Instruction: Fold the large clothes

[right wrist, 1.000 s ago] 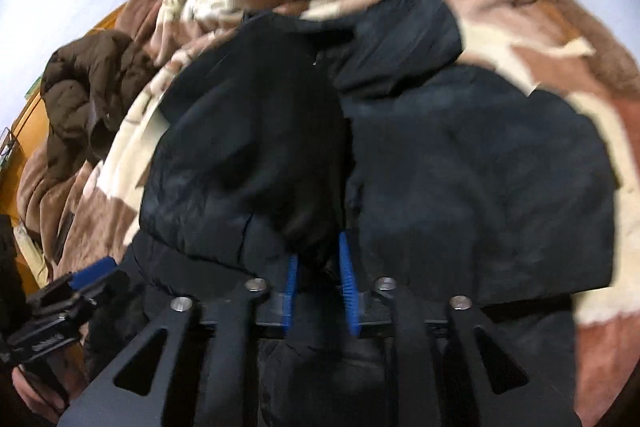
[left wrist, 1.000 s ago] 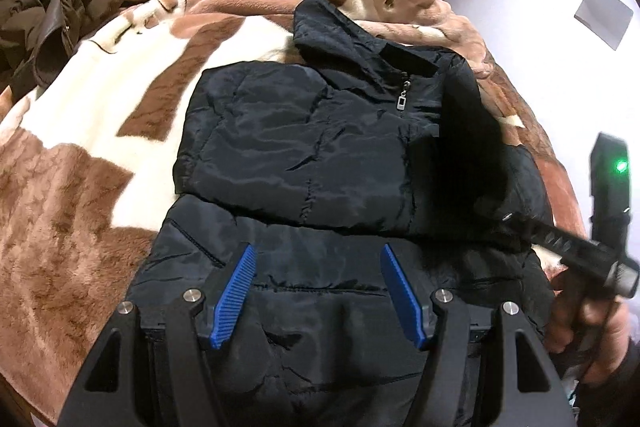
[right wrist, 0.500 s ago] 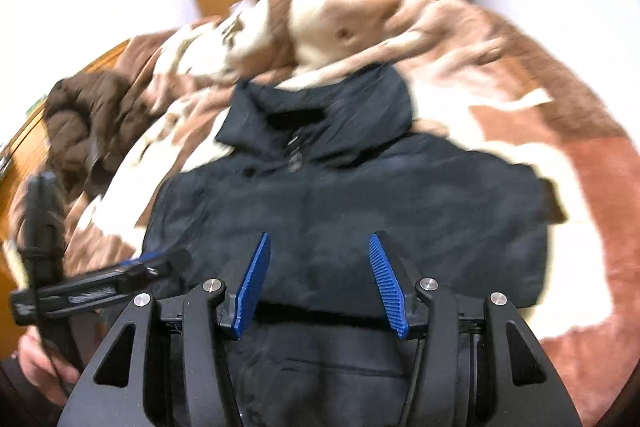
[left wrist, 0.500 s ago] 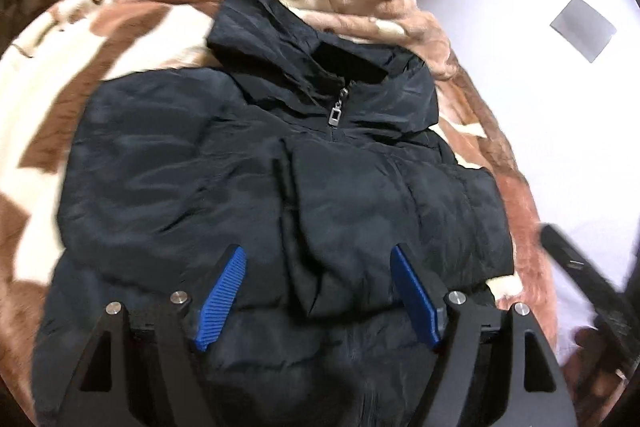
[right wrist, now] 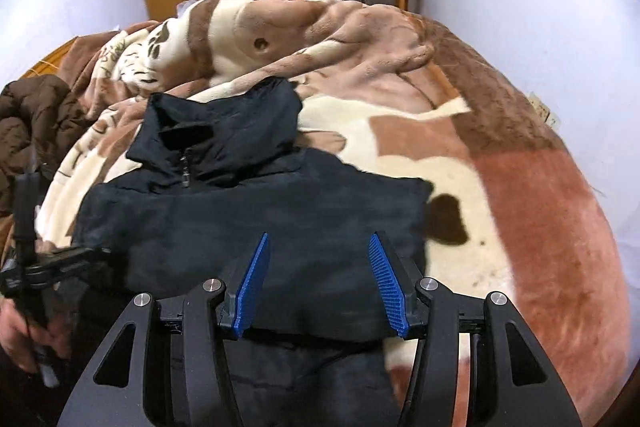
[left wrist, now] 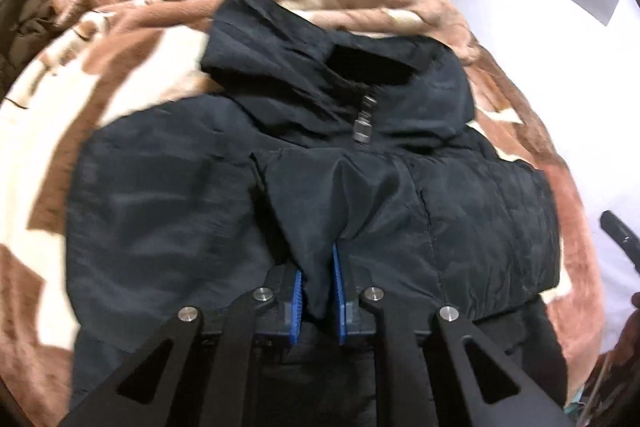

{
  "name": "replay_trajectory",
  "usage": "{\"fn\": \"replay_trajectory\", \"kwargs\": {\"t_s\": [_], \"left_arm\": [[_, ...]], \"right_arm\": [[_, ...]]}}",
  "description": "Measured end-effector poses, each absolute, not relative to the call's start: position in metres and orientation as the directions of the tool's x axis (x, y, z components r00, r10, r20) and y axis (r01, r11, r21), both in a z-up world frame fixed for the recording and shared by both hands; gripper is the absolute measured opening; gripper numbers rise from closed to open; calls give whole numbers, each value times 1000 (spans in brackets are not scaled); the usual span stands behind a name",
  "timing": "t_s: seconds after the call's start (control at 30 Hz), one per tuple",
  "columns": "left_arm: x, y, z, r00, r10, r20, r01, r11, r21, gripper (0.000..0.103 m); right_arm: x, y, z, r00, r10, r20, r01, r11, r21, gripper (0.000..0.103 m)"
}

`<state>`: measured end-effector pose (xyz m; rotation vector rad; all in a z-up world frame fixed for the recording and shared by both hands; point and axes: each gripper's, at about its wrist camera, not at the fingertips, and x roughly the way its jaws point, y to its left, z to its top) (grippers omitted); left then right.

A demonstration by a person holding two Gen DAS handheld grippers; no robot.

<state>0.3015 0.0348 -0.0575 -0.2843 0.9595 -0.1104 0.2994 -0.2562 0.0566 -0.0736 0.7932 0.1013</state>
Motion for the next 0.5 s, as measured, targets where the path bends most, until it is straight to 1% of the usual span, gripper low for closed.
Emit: {"fn": "replay_trajectory", "kwargs": {"t_s": [0.1, 0.2, 0.27, 0.37, 0.5], "left_arm": [[301, 56, -60, 572, -189, -798, -71, 958, -278, 14], [301, 68, -70, 563, -180, -806, -95, 955, -280, 14], [302, 71, -76, 561, -183, -807, -99, 953, -285, 14], [302, 69, -83, 568, -174, -804, -89, 959, -269, 14], [302, 62, -93, 587, -150, -796, -56, 973, -224, 16]], "right_arm": [[303, -250, 61, 693, 101, -714, -144, 990, 0, 53], [311, -238, 48, 661, 124, -740, -179, 984, 5, 52], [325, -233, 21, 612, 121, -782, -190, 982, 4, 52], [346, -241, -27, 545, 68, -836, -154, 988, -20, 52], [352, -245, -56, 573, 62, -817, -167, 985, -42, 52]]}}
